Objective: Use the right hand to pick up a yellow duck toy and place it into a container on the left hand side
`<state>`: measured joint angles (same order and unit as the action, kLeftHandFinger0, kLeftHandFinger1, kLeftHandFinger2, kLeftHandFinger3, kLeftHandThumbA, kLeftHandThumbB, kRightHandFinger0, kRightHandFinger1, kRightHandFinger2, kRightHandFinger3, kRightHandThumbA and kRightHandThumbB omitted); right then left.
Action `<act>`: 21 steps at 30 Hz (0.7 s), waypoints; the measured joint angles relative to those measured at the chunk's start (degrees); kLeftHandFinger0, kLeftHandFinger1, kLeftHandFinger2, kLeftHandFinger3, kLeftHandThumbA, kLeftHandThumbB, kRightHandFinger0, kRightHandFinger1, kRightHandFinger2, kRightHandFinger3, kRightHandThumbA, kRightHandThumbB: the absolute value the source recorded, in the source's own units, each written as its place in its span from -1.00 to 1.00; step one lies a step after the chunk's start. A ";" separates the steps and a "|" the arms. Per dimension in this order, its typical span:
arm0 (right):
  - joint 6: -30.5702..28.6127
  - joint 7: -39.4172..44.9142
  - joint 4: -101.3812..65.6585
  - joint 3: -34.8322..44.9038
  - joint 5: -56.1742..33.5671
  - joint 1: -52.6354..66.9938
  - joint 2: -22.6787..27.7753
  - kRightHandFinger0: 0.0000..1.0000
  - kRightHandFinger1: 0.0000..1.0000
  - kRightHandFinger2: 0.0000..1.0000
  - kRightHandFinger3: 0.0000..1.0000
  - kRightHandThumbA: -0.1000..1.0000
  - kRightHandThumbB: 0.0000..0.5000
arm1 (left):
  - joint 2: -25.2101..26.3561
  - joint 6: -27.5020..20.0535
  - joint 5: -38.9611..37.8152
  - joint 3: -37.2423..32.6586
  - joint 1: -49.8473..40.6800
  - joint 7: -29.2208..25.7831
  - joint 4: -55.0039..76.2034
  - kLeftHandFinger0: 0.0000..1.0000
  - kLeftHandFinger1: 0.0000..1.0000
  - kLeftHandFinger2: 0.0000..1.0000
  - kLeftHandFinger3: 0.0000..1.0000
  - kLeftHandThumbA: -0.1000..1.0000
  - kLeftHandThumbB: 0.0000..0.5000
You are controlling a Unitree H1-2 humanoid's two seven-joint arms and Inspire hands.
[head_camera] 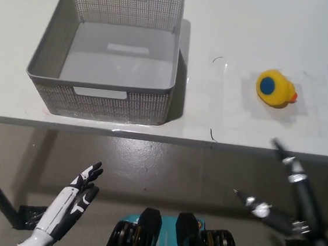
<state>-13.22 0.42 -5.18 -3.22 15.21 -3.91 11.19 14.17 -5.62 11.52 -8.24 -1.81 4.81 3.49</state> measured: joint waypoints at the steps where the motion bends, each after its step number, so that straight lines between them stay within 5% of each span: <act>1: 0.53 -0.07 -0.70 0.94 0.19 -0.37 0.43 1.00 1.00 1.00 1.00 0.80 0.02 | 0.15 -0.18 0.00 0.00 0.07 0.17 -0.03 1.00 1.00 1.00 1.00 1.00 0.13; 6: 4.95 -0.21 -3.19 5.25 1.29 -4.44 2.45 1.00 1.00 1.00 1.00 0.82 0.04 | 0.78 -1.09 0.00 0.00 0.61 0.89 -0.26 1.00 1.00 1.00 1.00 1.00 0.18; 10: 9.49 0.36 -3.34 6.20 2.17 -10.50 4.75 1.00 1.00 1.00 1.00 1.00 0.38 | 0.86 -1.51 0.00 0.11 0.06 1.24 -0.10 1.00 1.00 1.00 1.00 1.00 0.12; 19: 17.68 4.45 9.37 1.77 7.38 -27.09 13.80 1.00 1.00 1.00 1.00 0.94 0.94 | 1.10 -1.91 -0.02 0.37 -3.13 1.45 0.08 1.00 1.00 1.00 1.00 1.00 -0.04; 21: 19.02 5.78 14.41 -0.21 8.34 -31.15 15.36 1.00 1.00 1.00 1.00 0.90 0.92 | 1.09 -1.93 -0.06 0.38 -3.27 1.57 0.08 1.00 1.00 1.00 1.00 1.00 -0.04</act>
<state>5.80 6.20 9.23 -3.42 23.55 -35.06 26.56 15.26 -7.55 11.46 -7.86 -5.08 6.38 3.57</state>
